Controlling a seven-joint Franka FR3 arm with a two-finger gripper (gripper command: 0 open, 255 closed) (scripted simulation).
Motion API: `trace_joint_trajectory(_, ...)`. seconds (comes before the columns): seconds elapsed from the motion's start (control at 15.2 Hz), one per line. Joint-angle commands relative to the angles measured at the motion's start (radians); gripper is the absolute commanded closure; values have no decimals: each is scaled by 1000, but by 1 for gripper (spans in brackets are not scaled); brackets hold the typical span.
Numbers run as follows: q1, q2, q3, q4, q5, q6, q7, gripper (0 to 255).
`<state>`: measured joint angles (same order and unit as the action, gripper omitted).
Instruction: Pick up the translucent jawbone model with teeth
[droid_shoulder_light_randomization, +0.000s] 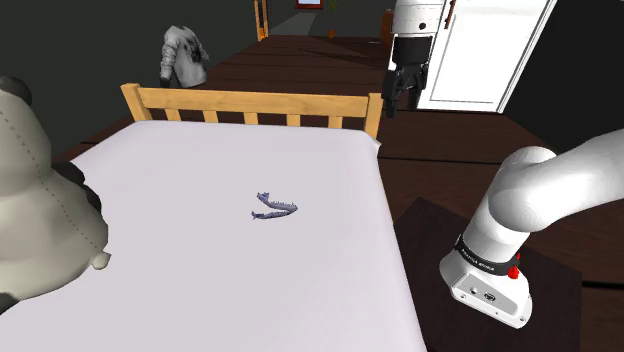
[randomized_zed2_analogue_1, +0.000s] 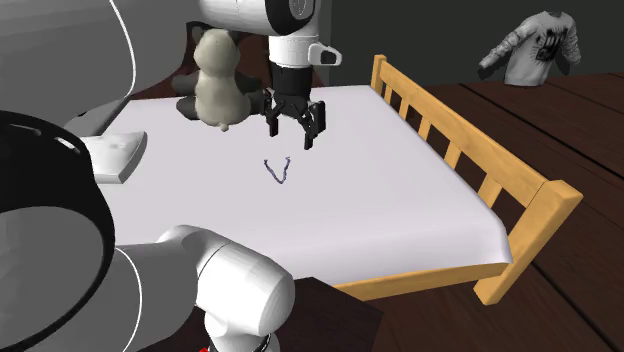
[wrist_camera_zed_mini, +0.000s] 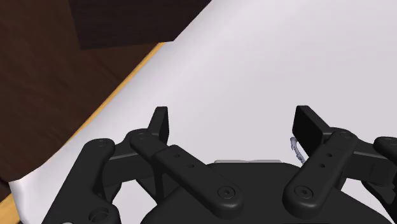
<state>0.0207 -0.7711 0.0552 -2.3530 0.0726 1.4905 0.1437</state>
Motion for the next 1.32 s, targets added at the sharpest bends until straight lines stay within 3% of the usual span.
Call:
trace_joint_trajectory(0.0, 0, 0, 0, 0, 0, 0, 0, 0)
trace_joint_trajectory(0.59, 34, 276, 60, -8, 74, 234, 27, 0)
trace_joint_trajectory(1.25, 72, 645, 121, 102, 125, 441, 49, 0)
